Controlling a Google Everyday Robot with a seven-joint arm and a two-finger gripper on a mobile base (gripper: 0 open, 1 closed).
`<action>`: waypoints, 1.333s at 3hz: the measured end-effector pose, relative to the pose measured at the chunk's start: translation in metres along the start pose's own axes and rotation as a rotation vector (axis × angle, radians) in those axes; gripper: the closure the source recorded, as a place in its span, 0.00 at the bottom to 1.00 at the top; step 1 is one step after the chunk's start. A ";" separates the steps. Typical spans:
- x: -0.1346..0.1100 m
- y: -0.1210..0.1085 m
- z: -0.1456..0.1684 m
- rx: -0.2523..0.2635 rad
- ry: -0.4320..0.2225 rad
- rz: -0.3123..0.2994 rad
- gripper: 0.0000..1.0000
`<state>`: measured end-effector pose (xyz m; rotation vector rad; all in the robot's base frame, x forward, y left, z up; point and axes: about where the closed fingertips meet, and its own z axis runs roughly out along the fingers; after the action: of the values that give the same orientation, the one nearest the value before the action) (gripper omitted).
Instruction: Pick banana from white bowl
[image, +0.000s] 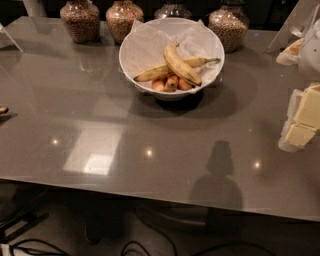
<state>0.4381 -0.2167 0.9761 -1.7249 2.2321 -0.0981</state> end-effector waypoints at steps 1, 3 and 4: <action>0.000 0.000 0.000 0.000 0.000 0.000 0.00; -0.030 -0.024 0.014 0.029 -0.146 0.033 0.00; -0.077 -0.064 0.031 0.078 -0.277 0.070 0.00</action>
Offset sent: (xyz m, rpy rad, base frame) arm 0.0130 0.0085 -0.0037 0.0737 -0.0133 0.0034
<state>0.5236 -0.1563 0.9778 -1.5152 2.0545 0.0654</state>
